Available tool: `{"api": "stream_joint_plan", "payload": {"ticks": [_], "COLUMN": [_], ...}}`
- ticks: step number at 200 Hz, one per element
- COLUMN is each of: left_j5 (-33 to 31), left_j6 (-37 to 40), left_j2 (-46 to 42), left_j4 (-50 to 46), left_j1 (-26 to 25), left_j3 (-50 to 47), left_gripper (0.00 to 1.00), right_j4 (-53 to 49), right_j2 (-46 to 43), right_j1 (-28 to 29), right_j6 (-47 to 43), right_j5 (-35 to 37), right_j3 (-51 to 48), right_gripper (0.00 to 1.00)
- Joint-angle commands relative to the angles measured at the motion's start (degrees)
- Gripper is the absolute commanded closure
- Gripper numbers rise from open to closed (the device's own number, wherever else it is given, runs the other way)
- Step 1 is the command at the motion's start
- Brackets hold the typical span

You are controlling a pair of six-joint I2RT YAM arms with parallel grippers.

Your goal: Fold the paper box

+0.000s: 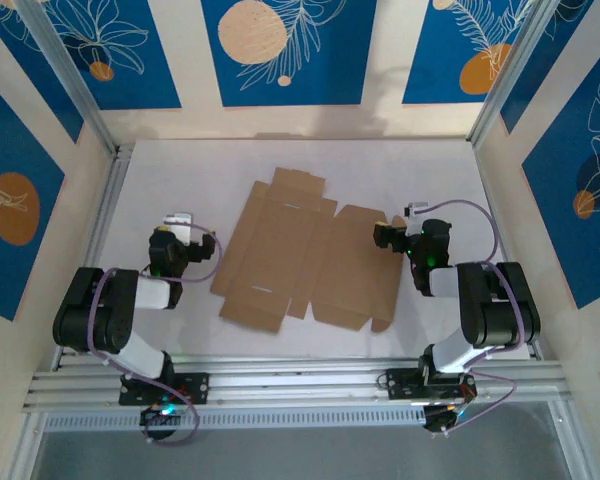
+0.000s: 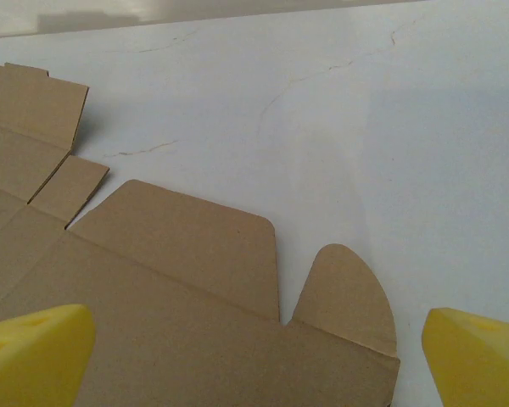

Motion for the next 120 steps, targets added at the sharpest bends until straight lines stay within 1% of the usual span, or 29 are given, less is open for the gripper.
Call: {"api": "stream_joint_plan", "payload": {"ticks": [1, 87, 120], "left_j5": [1.78, 1.82, 1.86], "left_j6": [1.3, 1.21, 1.23], "left_j2": [0.07, 0.11, 0.11], "left_j4": [0.81, 0.46, 0.47], "left_j1": [0.05, 0.14, 0.13], "left_j3": [0.85, 1.05, 1.04], "left_gripper": [0.0, 0.0, 0.0], "right_j4": [1.27, 1.26, 0.92], "right_j2": [-0.93, -0.93, -0.92], "right_j1": [-0.03, 0.01, -1.17], "right_j6": [-1.14, -1.1, -0.41], "right_j5": [0.67, 0.71, -1.86], "right_j3": [-0.06, -0.02, 0.12], "right_gripper": [0.01, 0.01, 0.01]}}
